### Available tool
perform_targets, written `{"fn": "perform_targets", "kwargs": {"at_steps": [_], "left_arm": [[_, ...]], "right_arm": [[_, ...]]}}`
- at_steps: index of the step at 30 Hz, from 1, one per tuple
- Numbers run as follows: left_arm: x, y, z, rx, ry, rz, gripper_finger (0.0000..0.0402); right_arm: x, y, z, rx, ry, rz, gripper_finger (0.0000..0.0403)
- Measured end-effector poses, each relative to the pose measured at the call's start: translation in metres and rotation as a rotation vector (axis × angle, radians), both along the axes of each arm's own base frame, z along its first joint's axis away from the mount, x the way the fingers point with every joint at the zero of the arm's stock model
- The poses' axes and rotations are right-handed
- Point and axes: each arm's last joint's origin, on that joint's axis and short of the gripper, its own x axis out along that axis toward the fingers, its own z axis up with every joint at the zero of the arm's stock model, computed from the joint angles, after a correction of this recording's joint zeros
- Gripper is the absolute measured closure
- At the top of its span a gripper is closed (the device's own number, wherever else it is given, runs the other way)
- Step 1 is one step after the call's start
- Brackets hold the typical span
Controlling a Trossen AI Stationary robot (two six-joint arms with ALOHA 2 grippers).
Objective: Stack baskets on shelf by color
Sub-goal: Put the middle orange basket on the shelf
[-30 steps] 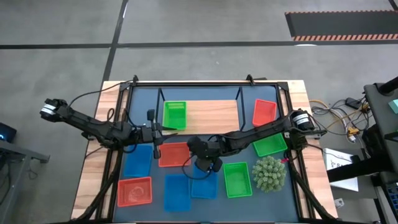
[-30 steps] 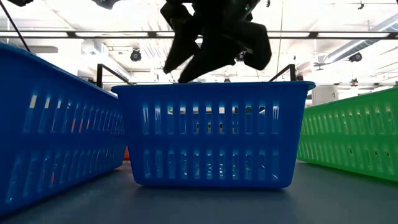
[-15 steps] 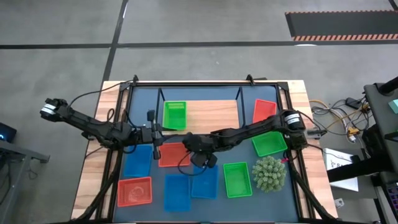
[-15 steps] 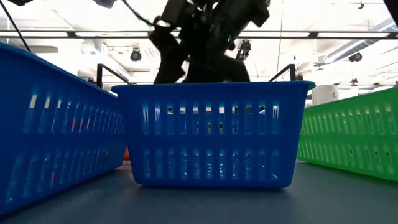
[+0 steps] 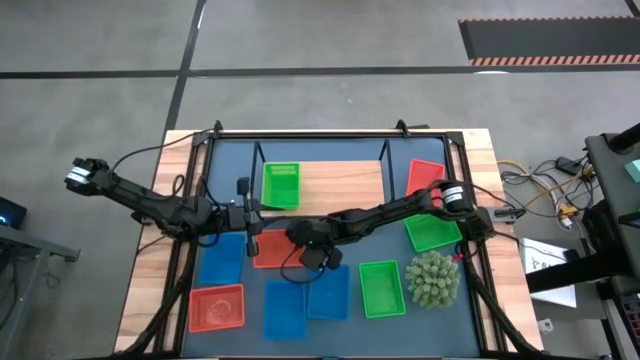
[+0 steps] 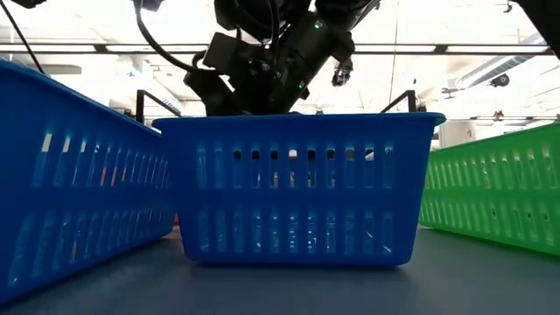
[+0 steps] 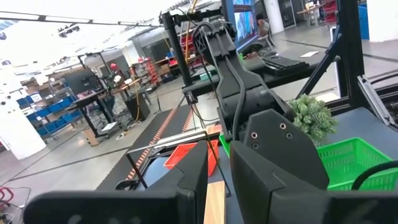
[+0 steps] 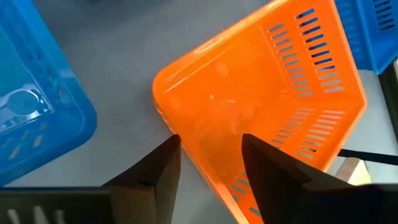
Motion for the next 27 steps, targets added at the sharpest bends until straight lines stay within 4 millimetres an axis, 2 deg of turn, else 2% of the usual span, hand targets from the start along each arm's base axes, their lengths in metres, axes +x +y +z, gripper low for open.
{"fn": "perform_targets", "kwargs": {"at_steps": [12,18,27], "left_arm": [[0.0,0.0,0.002,-0.006,-0.021,0.001,0.035],[0.0,0.0,0.002,-0.006,-0.021,0.001,0.035],[0.0,0.0,0.003,-0.006,-0.023,0.001,0.035]], "right_arm": [[-0.002,0.005,0.004,0.023,0.006,0.066,0.0384],[-0.007,0.011,0.016,0.021,0.008,0.078,0.0392],[-0.025,0.023,0.065,0.09,-0.044,0.029,0.0393]]}}
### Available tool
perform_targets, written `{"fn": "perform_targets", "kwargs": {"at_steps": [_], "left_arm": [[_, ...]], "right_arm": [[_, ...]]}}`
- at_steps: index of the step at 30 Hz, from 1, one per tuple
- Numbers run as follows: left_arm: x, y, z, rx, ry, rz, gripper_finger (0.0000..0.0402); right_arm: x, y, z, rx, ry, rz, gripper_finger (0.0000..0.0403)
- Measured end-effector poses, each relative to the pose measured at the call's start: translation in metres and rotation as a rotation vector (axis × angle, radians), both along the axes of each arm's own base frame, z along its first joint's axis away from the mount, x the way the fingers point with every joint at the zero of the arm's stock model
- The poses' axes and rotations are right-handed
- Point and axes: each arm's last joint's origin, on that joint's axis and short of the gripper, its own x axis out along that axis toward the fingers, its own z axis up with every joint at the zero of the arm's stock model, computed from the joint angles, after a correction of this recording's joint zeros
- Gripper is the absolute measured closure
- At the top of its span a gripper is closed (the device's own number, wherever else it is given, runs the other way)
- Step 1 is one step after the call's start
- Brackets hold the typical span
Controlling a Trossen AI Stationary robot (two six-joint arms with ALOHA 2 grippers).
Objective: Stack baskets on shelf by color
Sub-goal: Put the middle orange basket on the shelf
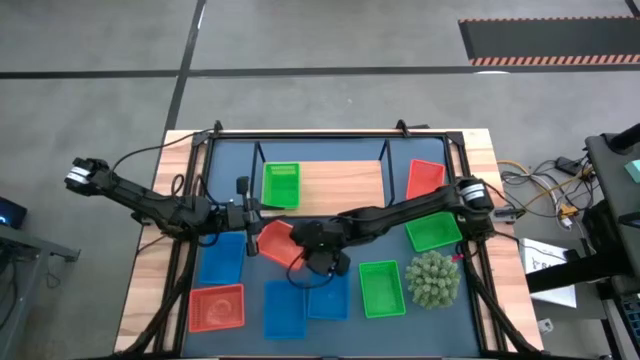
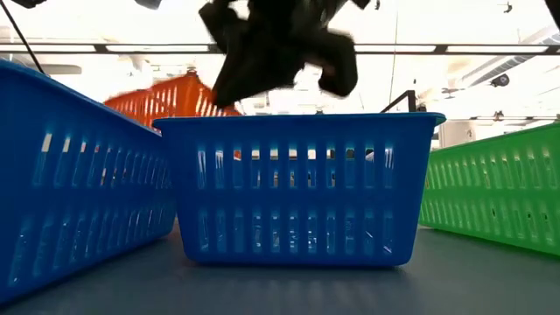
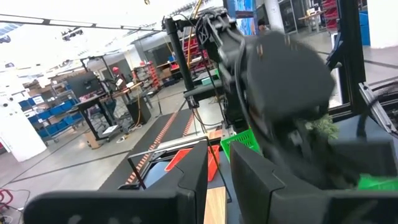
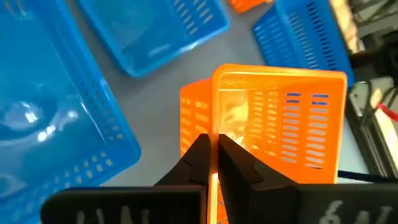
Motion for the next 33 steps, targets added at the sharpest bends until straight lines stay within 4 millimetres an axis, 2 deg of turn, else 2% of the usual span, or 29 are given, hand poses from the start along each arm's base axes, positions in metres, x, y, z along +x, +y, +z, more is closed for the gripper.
{"fn": "perform_targets", "kwargs": {"at_steps": [14,19,23,27,33], "left_arm": [[0.0,0.0,0.0,-0.005,-0.005,-0.001,0.035],[0.0,0.0,0.0,-0.006,-0.005,-0.001,0.035],[0.0,0.0,0.0,-0.006,-0.005,-0.001,0.035],[0.0,0.0,0.0,-0.006,-0.005,-0.001,0.035],[0.0,0.0,0.001,-0.007,-0.007,0.0,0.035]], "right_arm": [[-0.043,0.011,0.067,0.145,-0.015,-0.22,0.0394],[-0.059,0.006,0.088,0.091,-0.07,-0.413,0.0394],[-0.067,-0.004,0.094,0.028,-0.106,-0.624,0.0394],[-0.07,-0.022,0.092,0.026,-0.085,-0.79,0.0394],[-0.058,-0.052,0.07,0.035,-0.015,-0.956,0.0394]]}}
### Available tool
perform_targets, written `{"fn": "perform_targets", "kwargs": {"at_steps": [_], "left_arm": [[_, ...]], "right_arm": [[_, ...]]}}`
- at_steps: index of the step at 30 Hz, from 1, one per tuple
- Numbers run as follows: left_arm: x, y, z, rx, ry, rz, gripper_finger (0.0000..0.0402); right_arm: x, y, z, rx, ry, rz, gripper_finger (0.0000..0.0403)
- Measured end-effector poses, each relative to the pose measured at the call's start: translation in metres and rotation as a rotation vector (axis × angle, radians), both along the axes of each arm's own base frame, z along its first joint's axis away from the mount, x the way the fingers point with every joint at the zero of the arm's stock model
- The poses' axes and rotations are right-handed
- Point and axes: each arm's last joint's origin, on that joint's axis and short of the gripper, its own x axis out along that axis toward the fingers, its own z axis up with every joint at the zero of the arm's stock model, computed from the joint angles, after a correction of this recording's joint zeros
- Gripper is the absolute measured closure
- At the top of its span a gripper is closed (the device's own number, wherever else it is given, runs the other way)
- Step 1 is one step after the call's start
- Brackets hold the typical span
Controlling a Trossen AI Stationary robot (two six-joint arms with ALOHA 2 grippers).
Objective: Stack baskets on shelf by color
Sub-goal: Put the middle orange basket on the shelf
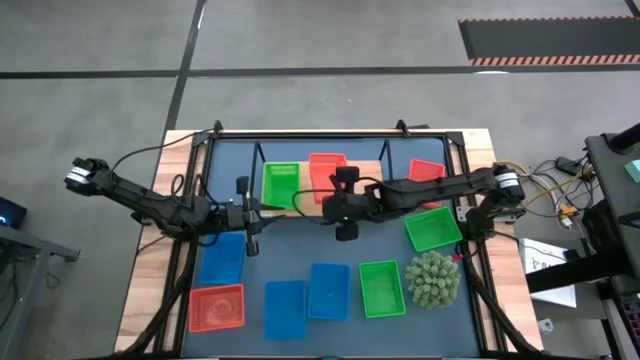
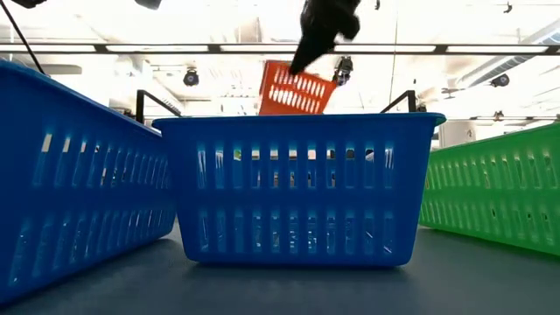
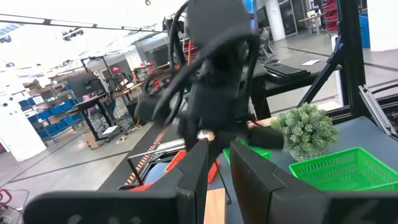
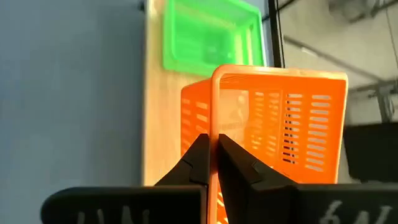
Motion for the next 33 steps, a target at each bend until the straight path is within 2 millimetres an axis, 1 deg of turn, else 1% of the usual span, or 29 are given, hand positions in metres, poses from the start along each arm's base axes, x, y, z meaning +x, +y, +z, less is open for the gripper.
{"fn": "perform_targets", "kwargs": {"at_steps": [6,9,18,24,33], "left_arm": [[0.0,0.0,0.0,0.0,0.0,0.0,0.035],[0.0,0.0,0.0,0.0,0.0,0.0,0.035],[0.0,0.0,0.0,0.0,0.001,0.001,0.035],[0.0,0.0,0.0,0.0,0.001,0.001,0.035],[0.0,0.0,0.0,0.0,0.001,0.0,0.035]], "right_arm": [[0.016,-0.02,-0.03,0.013,0.066,-0.067,0.0394],[0.022,-0.026,-0.042,0.015,0.093,-0.087,0.0394],[0.039,-0.029,-0.063,0.022,0.057,-0.101,0.0394],[0.043,-0.031,-0.07,0.025,0.061,-0.109,0.0394],[0.043,-0.031,-0.07,0.025,0.057,-0.109,0.039]]}}
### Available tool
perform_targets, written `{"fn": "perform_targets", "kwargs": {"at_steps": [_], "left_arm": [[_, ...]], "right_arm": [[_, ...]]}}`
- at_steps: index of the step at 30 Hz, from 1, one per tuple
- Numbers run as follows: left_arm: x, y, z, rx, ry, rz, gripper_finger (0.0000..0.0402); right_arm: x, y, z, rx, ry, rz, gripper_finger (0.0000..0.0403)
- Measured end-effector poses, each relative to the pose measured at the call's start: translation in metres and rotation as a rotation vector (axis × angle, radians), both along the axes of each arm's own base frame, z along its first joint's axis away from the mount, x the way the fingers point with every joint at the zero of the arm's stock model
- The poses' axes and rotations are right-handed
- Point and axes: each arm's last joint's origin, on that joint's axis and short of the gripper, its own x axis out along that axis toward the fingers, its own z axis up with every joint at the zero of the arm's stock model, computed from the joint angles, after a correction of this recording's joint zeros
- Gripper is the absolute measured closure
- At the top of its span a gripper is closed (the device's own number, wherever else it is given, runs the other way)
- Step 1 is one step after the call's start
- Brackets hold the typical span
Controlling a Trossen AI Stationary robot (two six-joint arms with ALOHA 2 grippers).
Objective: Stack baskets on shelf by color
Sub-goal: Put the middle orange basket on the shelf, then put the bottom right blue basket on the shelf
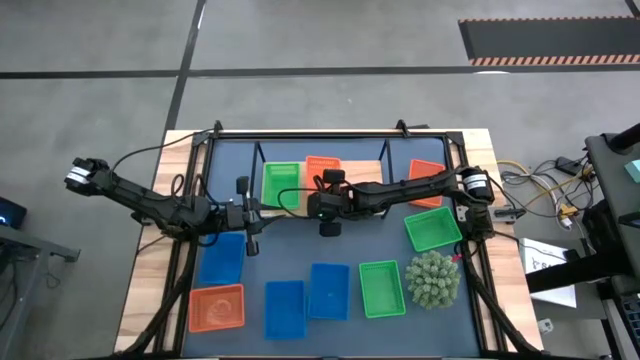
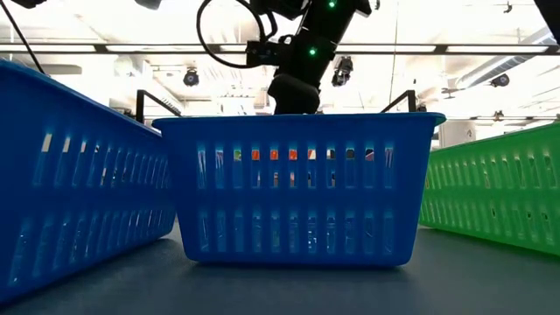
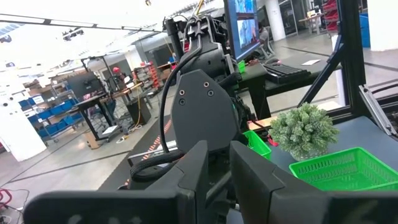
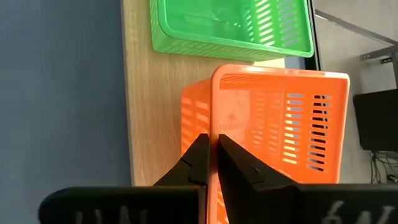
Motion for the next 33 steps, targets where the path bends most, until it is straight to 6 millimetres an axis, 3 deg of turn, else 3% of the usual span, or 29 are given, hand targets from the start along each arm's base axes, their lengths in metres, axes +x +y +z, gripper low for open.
{"fn": "perform_targets", "kwargs": {"at_steps": [13,27,33], "left_arm": [[0.0,0.0,0.0,-0.001,0.0,0.0,0.035],[0.0,0.0,0.001,-0.015,-0.016,-0.001,0.035],[0.0,0.0,0.001,-0.031,-0.017,-0.004,0.035]], "right_arm": [[0.0,0.001,0.0,0.044,-0.018,-0.016,0.0387],[0.0,0.001,0.0,0.037,-0.01,-0.004,0.0302],[0.0,0.004,0.024,0.036,-0.023,0.005,0.0298]]}}
